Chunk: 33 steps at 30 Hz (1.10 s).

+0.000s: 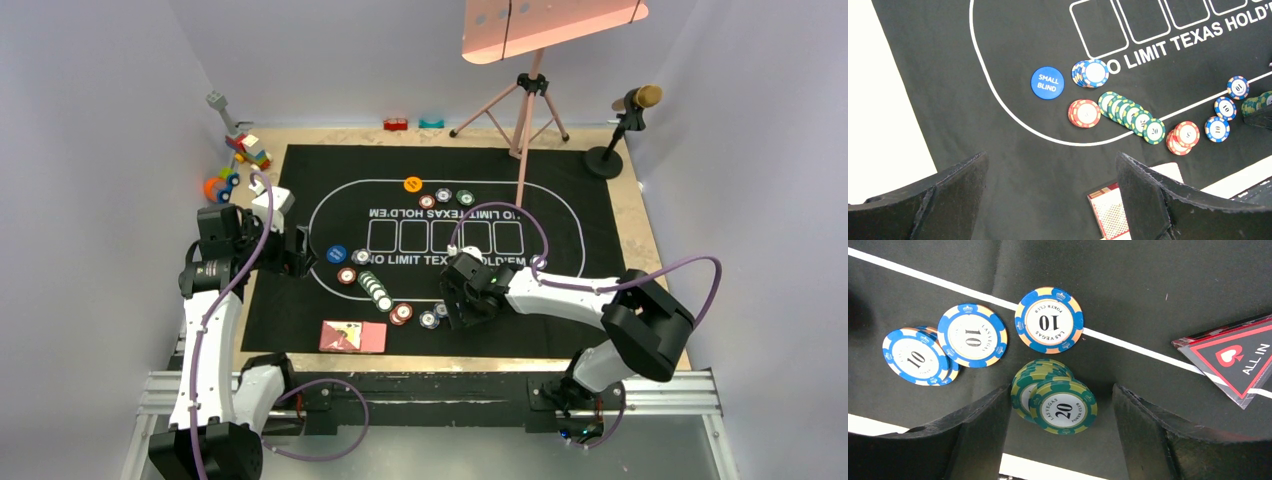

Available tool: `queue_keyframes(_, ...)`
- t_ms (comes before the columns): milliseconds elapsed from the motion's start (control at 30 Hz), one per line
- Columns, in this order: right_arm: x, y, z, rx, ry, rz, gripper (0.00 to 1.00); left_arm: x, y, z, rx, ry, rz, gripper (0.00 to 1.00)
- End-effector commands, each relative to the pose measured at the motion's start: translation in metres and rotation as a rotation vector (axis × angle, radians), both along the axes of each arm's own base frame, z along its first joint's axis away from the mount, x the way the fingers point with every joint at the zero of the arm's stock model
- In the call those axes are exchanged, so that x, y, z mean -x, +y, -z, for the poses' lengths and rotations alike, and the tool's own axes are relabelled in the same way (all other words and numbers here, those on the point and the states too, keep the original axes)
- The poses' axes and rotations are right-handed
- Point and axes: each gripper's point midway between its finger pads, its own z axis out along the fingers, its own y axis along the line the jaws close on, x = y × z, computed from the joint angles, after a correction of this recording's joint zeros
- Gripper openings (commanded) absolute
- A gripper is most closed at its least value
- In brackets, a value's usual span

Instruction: Distribute texas hold em gaming equipment

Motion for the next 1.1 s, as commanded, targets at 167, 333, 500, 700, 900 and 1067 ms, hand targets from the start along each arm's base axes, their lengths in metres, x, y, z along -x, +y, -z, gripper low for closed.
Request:
queue_keyframes(167, -0.007, 0.006, 0.0, -0.004, -0.036, 0.0, 0.61, -0.005, 0.0, -0.005, 0.001, -0.04, 0.01, 1.0)
queue_keyframes(333, -0.006, 0.008, -0.003, -0.014, -0.037, -0.006, 0.46, -0.005, 0.001, -0.005, 0.001, -0.041, 0.009, 1.0)
queue_keyframes(500, -0.005, 0.007, -0.007, -0.015, -0.039, -0.003, 0.32, -0.005, 0.0, -0.006, 0.0, -0.044, 0.01, 1.0)
queue_keyframes(700, -0.011, 0.011, -0.03, -0.047, -0.077, 0.007, 0.22, -0.005, 0.0, -0.005, 0.001, -0.042, 0.012, 1.0)
queue_keyframes(900, -0.022, 0.014, -0.071, -0.081, -0.143, 0.017, 0.18, -0.005, 0.0, -0.006, 0.001, -0.046, 0.013, 1.0)
queue_keyframes(1067, -0.049, -0.007, -0.092, -0.106, -0.195, 0.115, 0.14, -0.004, 0.0, -0.006, 0.001, -0.048, 0.013, 1.0)
